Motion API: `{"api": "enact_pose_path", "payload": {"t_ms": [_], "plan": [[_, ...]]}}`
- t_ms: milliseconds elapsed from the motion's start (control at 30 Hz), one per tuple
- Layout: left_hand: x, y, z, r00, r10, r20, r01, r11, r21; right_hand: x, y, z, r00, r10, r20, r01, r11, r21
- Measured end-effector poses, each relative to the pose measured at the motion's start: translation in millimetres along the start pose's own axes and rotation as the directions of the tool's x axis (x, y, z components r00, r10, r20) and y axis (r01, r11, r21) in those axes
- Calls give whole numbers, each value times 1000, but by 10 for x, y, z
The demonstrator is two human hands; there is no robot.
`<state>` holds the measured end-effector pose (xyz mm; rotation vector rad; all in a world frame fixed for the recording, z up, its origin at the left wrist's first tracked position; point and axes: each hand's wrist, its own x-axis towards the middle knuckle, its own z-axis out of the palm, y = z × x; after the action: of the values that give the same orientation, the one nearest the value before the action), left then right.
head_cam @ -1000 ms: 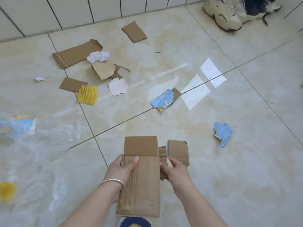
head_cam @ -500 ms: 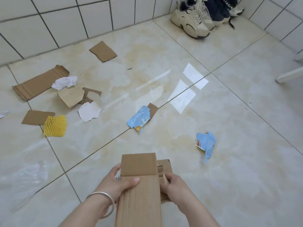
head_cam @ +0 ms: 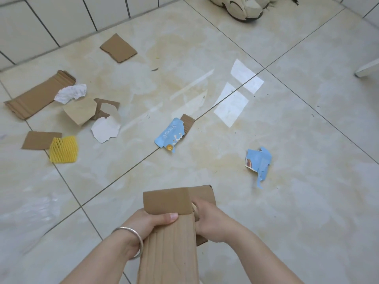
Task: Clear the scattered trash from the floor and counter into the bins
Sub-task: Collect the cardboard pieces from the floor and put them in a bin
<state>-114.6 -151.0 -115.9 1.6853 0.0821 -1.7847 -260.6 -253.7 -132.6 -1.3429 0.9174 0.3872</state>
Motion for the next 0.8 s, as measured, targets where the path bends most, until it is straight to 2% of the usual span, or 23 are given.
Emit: {"api": "enact_pose_path", "payload": {"t_ms": [100, 167, 200, 233, 267, 300, 333, 367, 400, 467, 600, 667, 700, 767, 800], "plan": [[-22, -8, 18, 999, -25, -32, 22, 996, -85, -16, 24, -108, 996, 27, 83, -36, 993, 112], [-17, 2, 15, 996, -31, -79, 19, 989, -147, -14, 52, -162, 997, 14, 76, -44, 912, 408], [-12, 10, 0, 993, -33, -112, 13, 985, -174, 7, 62, -169, 1000, 29, 8, -29, 818, 575], [8, 13, -29, 988, -31, -149, 1, 980, -197, 36, 76, -167, 987, 89, -133, 20, 758, 652], [24, 20, -57, 982, -30, -187, -13, 975, -222, 95, 103, -155, 930, 197, -312, 28, 805, 592], [51, 18, -82, 975, -26, -219, -28, 970, -242, 164, 131, -129, 816, 288, -501, -89, 919, 384], [65, 24, -91, 969, -25, -246, -41, 965, -260, 207, 167, -78, 704, 304, -642, -298, 947, 122], [83, 23, -93, 963, -21, -270, -57, 959, -276, 241, 209, -12, 648, 265, -714, -445, 892, -73], [96, 26, -84, 957, -12, -291, -78, 953, -293, 280, 249, 49, 636, 241, -733, -510, 844, -165], [125, 39, -55, 945, 9, -328, -119, 941, -316, 338, 270, 131, 650, 266, -712, -497, 857, -133], [200, 110, -60, 931, 37, -364, -176, 917, -358, 339, 194, -31, 700, 262, -665, -275, 957, 89], [242, 163, -89, 925, 49, -376, -201, 905, -375, 301, 160, -409, 612, 225, -758, -126, 974, 187], [255, 190, -104, 925, 54, -377, -207, 902, -378, 299, 166, -655, 526, 225, -820, -78, 973, 217], [275, 234, -129, 921, 55, -385, -215, 896, -388, 323, 157, -1144, 354, 267, -896, -108, 964, 244], [299, 244, -141, 917, 53, -395, -222, 891, -396, 341, 137, -1338, 308, 296, -904, -163, 953, 257]]}}
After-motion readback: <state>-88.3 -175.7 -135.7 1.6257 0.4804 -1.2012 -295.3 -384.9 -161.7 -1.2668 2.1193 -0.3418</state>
